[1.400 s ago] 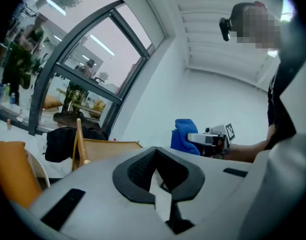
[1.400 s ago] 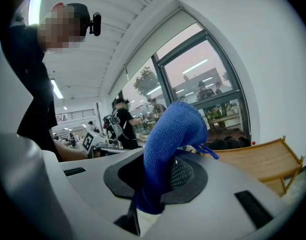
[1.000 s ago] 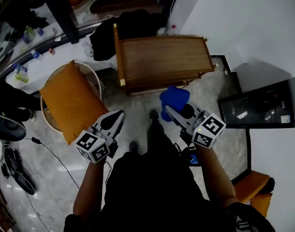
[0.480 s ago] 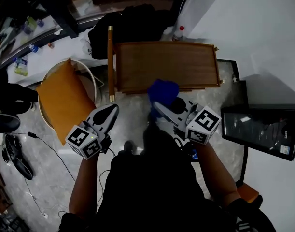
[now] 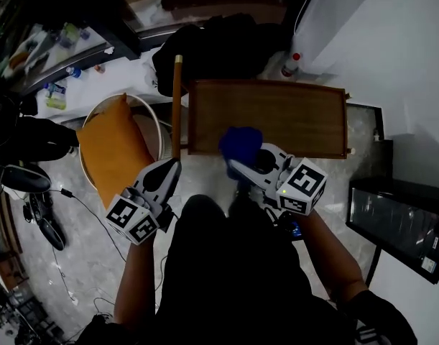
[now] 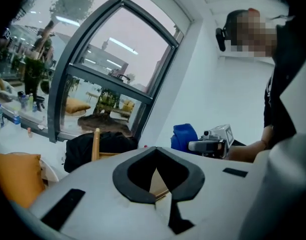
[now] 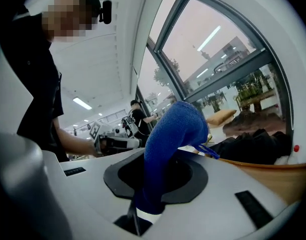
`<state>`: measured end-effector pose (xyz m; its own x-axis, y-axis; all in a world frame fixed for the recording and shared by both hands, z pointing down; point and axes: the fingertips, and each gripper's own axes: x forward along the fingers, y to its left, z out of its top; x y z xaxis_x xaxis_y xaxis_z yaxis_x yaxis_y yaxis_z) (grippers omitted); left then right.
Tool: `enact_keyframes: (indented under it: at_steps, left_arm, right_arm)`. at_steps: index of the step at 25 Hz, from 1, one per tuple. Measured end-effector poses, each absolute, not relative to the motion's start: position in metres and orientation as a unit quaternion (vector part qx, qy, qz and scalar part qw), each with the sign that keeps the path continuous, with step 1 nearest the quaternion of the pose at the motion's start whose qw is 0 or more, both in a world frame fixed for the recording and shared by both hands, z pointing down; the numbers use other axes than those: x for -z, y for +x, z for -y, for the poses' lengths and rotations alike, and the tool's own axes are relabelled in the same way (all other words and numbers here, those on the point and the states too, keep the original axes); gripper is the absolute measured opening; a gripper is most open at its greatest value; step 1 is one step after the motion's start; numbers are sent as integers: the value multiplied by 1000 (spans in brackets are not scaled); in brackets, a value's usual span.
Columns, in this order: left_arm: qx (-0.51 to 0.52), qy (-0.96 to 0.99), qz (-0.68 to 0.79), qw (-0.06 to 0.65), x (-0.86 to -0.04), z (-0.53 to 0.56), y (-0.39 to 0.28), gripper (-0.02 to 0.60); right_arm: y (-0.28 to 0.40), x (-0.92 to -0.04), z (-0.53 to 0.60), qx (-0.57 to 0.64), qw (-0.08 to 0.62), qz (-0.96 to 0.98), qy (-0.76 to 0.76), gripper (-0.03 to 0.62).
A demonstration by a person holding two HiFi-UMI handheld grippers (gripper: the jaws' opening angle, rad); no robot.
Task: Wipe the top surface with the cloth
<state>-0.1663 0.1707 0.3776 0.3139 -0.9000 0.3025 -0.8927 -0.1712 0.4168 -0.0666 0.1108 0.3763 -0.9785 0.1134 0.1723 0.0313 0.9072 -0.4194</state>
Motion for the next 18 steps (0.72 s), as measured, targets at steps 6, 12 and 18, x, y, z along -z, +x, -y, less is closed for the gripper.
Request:
enact_keyframes:
  at_steps: [6, 12, 18]
  left_arm:
    - [-8, 769, 576, 275, -387, -142, -184, 11]
    - [3, 782, 553, 287, -401, -110, -218, 11]
    - [10, 787, 539, 299, -416, -77, -251, 9]
  right_arm:
    - [-88, -385, -82, -213, 103, 971, -23, 77]
    - [-122, -388, -51, -216, 116, 969, 27, 77]
    - [-161, -396, -28, -225, 139, 962, 62, 77]
